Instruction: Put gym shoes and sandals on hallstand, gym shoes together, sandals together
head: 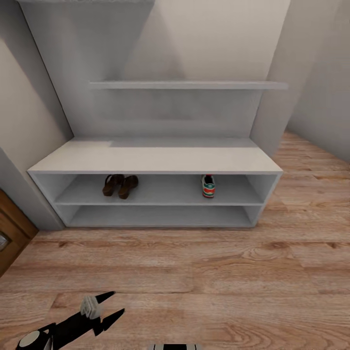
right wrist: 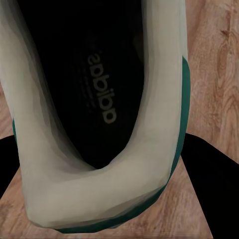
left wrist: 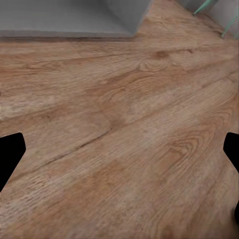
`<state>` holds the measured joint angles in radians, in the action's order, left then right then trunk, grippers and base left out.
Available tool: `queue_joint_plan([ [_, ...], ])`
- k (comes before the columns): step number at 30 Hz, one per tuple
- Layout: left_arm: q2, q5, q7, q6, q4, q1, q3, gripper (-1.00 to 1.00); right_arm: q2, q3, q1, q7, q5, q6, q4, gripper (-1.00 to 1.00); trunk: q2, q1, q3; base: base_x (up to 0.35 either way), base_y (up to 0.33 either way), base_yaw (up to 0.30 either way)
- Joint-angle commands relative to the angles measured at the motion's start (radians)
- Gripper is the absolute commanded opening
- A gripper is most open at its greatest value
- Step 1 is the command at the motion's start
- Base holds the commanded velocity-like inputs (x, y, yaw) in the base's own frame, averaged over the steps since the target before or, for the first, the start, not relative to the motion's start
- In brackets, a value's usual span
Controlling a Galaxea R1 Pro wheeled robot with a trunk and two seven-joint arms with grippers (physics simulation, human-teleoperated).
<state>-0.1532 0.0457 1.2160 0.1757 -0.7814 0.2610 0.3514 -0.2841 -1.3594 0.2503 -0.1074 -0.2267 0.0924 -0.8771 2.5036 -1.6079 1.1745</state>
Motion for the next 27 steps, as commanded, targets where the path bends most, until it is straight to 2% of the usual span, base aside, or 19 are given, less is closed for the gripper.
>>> queue_joint_plan([
  [1, 0.0, 0.007, 0.008, 0.009, 0.001, 0.0, 0.01, 1.0, 0.001, -0.005, 0.002, -0.009, -0.011, 0.004, -0.002, -1.0, 0.0, 0.0, 0.001, -0.004, -0.003, 0.0],
  [8, 0.0, 0.013, 0.011, 0.009, 0.008, 0.0, 0.022, 1.0, 0.003, -0.004, 0.001, -0.008, -0.008, 0.004, -0.004, -1.0, 0.0, 0.0, 0.001, -0.001, -0.001, 0.0],
  [14, 0.002, 0.013, -0.015, 0.01, 0.013, 0.0, 0.022, 1.0, 0.003, -0.004, 0.001, -0.008, -0.007, 0.004, -0.01, -1.0, 0.0, 0.0, 0.001, -0.011, -0.024, 0.0],
  [22, -0.002, 0.007, -0.015, 0.01, 0.01, 0.0, 0.024, 1.0, 0.003, -0.004, 0.001, -0.007, -0.007, 0.004, -0.009, -1.0, 0.0, 0.0, 0.001, -0.224, -0.073, 0.0],
  [27, -0.002, 0.007, -0.015, 0.01, 0.009, 0.0, 0.024, 1.0, 0.003, -0.004, 0.002, -0.007, -0.007, 0.004, -0.009, -1.0, 0.0, 0.0, 0.001, -0.071, -0.005, 0.0],
])
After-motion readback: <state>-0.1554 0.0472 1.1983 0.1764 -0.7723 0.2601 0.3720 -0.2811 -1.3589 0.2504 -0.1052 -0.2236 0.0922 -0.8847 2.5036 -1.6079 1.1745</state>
